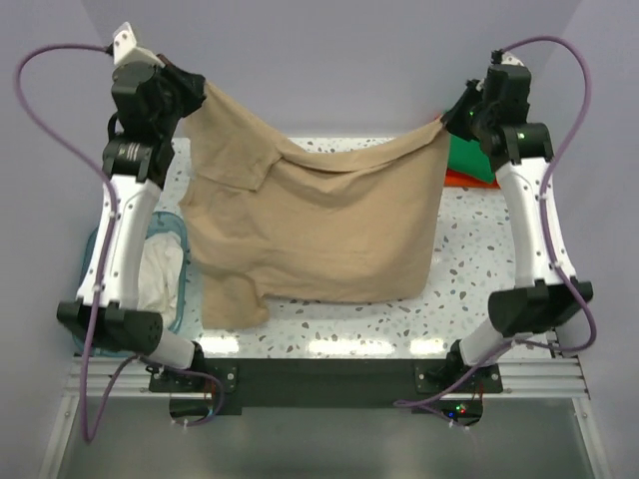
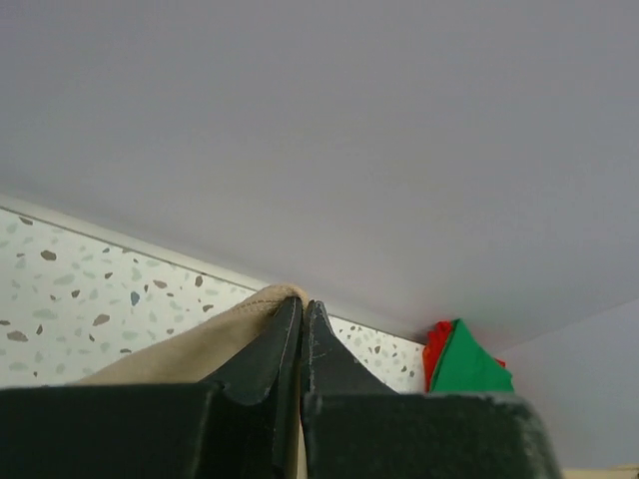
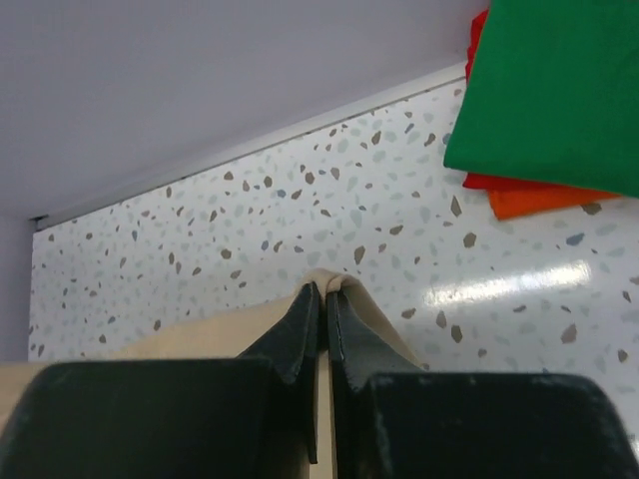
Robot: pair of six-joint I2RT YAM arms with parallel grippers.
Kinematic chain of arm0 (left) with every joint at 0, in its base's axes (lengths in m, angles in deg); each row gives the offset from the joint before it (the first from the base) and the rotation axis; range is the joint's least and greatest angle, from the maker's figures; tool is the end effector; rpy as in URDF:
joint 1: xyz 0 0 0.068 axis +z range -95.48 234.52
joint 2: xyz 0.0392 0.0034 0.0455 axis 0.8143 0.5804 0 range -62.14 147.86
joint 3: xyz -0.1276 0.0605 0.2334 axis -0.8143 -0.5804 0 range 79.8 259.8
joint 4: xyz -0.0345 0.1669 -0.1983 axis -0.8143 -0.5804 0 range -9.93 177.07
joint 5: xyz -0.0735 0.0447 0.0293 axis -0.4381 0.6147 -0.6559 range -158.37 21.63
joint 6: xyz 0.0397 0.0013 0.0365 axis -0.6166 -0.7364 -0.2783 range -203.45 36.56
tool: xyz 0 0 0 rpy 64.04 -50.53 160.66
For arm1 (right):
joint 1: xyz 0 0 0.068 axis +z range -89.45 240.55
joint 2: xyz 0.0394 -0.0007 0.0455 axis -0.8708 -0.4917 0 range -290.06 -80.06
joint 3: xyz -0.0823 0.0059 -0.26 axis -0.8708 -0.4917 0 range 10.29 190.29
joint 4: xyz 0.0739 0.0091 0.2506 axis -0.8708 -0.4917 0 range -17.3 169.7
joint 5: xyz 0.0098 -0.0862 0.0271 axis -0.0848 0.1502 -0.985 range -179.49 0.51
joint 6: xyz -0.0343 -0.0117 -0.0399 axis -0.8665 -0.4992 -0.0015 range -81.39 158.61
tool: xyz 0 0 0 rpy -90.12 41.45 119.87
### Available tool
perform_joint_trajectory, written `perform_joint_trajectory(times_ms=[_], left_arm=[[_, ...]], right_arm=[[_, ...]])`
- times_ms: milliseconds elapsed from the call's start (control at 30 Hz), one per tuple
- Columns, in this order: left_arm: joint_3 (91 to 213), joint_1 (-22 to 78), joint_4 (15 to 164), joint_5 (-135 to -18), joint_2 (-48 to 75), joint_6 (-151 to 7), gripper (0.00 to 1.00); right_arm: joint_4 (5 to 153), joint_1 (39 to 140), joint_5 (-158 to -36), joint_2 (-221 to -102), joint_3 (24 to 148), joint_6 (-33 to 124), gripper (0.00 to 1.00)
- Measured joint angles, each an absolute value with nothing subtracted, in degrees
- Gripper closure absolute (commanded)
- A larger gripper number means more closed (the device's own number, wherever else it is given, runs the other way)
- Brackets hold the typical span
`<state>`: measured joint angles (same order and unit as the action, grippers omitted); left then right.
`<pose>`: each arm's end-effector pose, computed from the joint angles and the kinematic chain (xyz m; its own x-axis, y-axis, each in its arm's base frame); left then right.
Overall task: Fold and stack the t-shirts
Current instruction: Flatten the tshirt out
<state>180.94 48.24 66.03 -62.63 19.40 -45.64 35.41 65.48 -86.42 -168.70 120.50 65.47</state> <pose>0.2998 -0.0295 0.5105 -0.0256 -0.6108 -0.7914 -0.0078 0.7917 -0.6108 0.3196 0.0258 0.4809 -0.3598 0.4217 -0.8323 0.1412 0.9064 0.3982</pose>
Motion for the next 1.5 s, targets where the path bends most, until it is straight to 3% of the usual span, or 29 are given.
perform_joint_trajectory(times_ms=[200, 367, 600, 767, 967, 1133, 1233, 1400, 1500], left_arm=[[198.7, 50.6, 65.5, -66.3, 36.3, -46.2, 1.0], [200.9, 52.0, 67.0, -67.7, 35.0, -46.7, 1.0], [179.4, 52.7, 71.6, -68.0, 18.8, -46.5, 1.0], [154.9, 52.7, 75.0, -68.7, 7.2, -44.0, 1.0], [130.4, 52.7, 74.8, -69.6, 2.9, -39.7, 1.0], [115.6, 52.7, 74.0, -69.7, 0.8, -36.8, 1.0], [111.0, 52.7, 73.9, -69.7, 0.0, -35.6, 0.9], [108.0, 52.7, 72.3, -68.4, -3.3, -34.5, 0.82], [107.7, 52.7, 72.2, -67.5, -5.5, -34.6, 0.68]], right_arm=[[37.6, 65.2, -87.6, -182.3, 134.1, 66.5, 1.0], [40.0, 64.5, -87.8, -181.9, 136.7, 67.1, 1.0], [44.8, 63.1, -88.8, -173.6, 119.5, 67.7, 1.0], [47.6, 62.5, -90.2, -170.3, 101.6, 67.8, 1.0], [49.7, 61.3, -90.7, -169.8, 78.4, 68.3, 1.0], [50.9, 59.7, -90.7, -171.6, 69.6, 68.5, 1.0], [51.6, 58.7, -90.4, -171.7, 66.8, 68.7, 1.0], [52.2, 57.7, -88.9, -169.8, 63.5, 68.7, 1.0], [52.1, 57.5, -88.6, -168.2, 63.3, 68.7, 1.0]])
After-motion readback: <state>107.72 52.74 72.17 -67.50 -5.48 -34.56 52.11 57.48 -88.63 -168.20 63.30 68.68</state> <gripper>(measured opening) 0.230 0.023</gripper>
